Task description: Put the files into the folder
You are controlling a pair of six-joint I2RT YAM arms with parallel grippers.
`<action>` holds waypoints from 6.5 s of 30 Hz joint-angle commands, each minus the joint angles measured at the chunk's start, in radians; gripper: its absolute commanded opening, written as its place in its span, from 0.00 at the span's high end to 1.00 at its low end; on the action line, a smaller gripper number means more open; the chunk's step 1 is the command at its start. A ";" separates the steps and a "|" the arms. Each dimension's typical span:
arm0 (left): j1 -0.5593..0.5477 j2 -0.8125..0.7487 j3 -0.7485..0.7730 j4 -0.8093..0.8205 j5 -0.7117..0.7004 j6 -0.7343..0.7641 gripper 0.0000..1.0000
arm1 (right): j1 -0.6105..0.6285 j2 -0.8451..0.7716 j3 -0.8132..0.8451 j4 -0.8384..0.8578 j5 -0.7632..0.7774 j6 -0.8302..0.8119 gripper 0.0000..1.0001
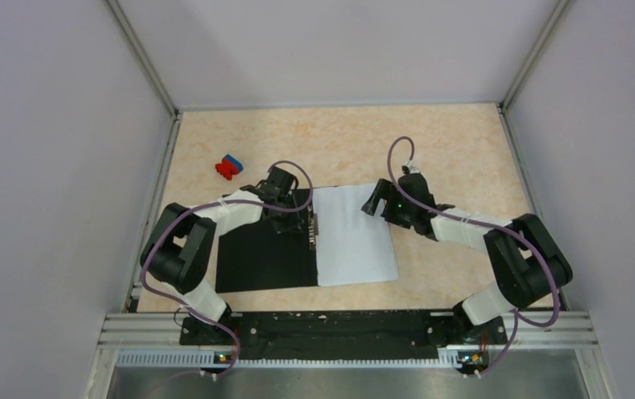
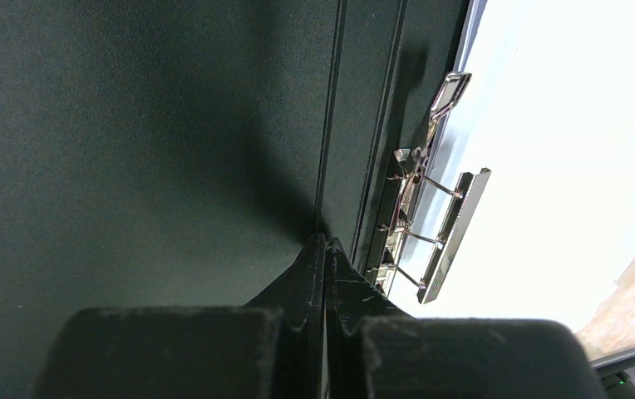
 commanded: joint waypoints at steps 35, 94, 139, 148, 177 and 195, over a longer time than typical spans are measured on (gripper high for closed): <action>-0.031 0.021 -0.027 0.005 -0.012 0.006 1.00 | 0.131 -0.006 0.113 -0.103 0.134 -0.022 0.05; -0.032 0.026 -0.021 0.005 0.005 -0.002 1.00 | 0.290 -0.422 -0.202 -0.400 0.167 0.208 0.07; -0.033 0.028 -0.025 0.013 0.010 -0.002 1.00 | 0.374 -0.400 -0.158 -0.481 0.240 0.192 0.04; -0.033 0.032 -0.031 0.014 0.008 -0.005 1.00 | 0.399 -0.378 -0.143 -0.465 0.240 0.204 0.04; -0.034 0.037 -0.036 0.017 0.006 -0.005 1.00 | 0.423 -0.387 -0.099 -0.480 0.256 0.198 0.04; -0.033 0.037 -0.040 0.021 0.008 -0.005 1.00 | 0.434 -0.318 -0.083 -0.483 0.276 0.184 0.04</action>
